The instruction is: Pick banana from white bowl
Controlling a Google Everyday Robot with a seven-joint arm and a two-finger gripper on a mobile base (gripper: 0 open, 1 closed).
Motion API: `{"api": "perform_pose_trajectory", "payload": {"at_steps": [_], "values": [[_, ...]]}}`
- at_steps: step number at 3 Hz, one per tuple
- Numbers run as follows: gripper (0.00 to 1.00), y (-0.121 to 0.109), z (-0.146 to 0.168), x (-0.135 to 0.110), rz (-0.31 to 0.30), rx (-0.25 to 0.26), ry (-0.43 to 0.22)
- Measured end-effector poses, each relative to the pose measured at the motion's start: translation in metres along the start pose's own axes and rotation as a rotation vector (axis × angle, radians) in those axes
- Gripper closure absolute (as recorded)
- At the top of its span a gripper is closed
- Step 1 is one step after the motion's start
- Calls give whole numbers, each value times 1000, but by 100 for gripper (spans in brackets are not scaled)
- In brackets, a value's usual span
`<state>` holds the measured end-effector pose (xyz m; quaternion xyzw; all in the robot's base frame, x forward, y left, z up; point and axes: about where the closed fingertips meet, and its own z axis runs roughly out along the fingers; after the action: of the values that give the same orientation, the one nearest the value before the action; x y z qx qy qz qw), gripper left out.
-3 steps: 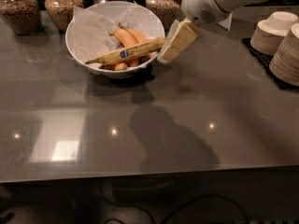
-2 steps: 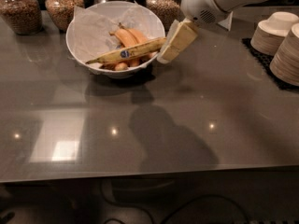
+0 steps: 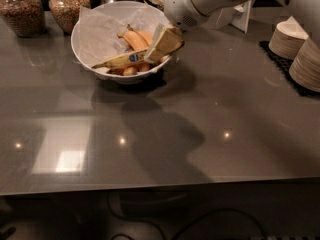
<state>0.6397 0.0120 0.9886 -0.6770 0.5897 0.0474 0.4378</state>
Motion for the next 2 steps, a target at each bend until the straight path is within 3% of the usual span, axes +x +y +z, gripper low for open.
{"api": "perform_pose_trajectory", "payload": {"at_steps": [1, 2], "values": [[29, 2, 28, -5, -34, -41, -19], [29, 7, 44, -2, -49, -77, -17]]}}
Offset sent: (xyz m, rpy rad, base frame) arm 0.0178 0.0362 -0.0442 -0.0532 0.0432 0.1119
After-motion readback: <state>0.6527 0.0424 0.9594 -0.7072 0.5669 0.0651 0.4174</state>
